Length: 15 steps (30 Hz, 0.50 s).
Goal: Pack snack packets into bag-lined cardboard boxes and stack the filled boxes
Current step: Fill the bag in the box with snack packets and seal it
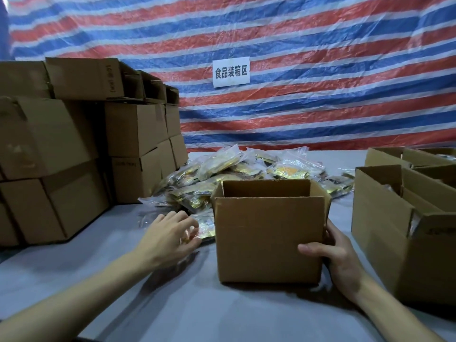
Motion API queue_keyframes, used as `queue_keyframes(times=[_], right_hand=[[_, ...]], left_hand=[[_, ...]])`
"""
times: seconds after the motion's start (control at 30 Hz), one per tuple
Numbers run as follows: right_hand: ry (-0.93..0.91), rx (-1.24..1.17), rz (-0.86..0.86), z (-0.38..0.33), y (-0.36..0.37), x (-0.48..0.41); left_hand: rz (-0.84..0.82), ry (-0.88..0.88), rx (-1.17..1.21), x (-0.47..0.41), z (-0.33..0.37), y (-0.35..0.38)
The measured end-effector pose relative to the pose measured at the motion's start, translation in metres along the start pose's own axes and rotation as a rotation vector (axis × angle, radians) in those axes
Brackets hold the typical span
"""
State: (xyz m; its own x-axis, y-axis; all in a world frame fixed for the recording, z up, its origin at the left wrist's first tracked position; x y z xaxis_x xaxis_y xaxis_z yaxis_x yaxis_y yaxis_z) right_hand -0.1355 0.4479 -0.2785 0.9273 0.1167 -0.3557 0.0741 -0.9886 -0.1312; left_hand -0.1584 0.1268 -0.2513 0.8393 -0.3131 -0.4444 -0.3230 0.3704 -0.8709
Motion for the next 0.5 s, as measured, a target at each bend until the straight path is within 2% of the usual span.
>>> queue_keyframes(times=[0.13, 0.23, 0.3, 0.5], right_hand=[[-0.009, 0.036, -0.036, -0.005, 0.005, 0.003], [-0.019, 0.056, -0.042, -0.006, 0.005, 0.004], [-0.024, 0.066, -0.052, -0.006, 0.006, 0.004], [-0.011, 0.079, -0.127, -0.006, 0.011, 0.006]], left_hand=[[-0.056, -0.121, 0.007, -0.018, 0.006, 0.000], [-0.065, -0.252, 0.104, -0.028, 0.001, -0.009], [-0.075, -0.277, 0.195, -0.034, 0.004, -0.017], [0.104, -0.317, 0.317, -0.067, 0.014, -0.079]])
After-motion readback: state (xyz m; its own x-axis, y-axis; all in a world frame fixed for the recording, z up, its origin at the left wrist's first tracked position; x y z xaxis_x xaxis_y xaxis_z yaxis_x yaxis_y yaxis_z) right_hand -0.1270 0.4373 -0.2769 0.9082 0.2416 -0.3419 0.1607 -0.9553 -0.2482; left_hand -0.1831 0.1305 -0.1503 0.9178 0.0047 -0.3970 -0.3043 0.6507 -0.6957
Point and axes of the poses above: each hand's wrist, its own x-axis away from the middle knuckle, its own y-axis out of the palm, z = x × y, the point moved 8 cm from there along -x, towards the middle knuckle, and after that the axes turned 14 degrees about x, right-handed, at the moved point
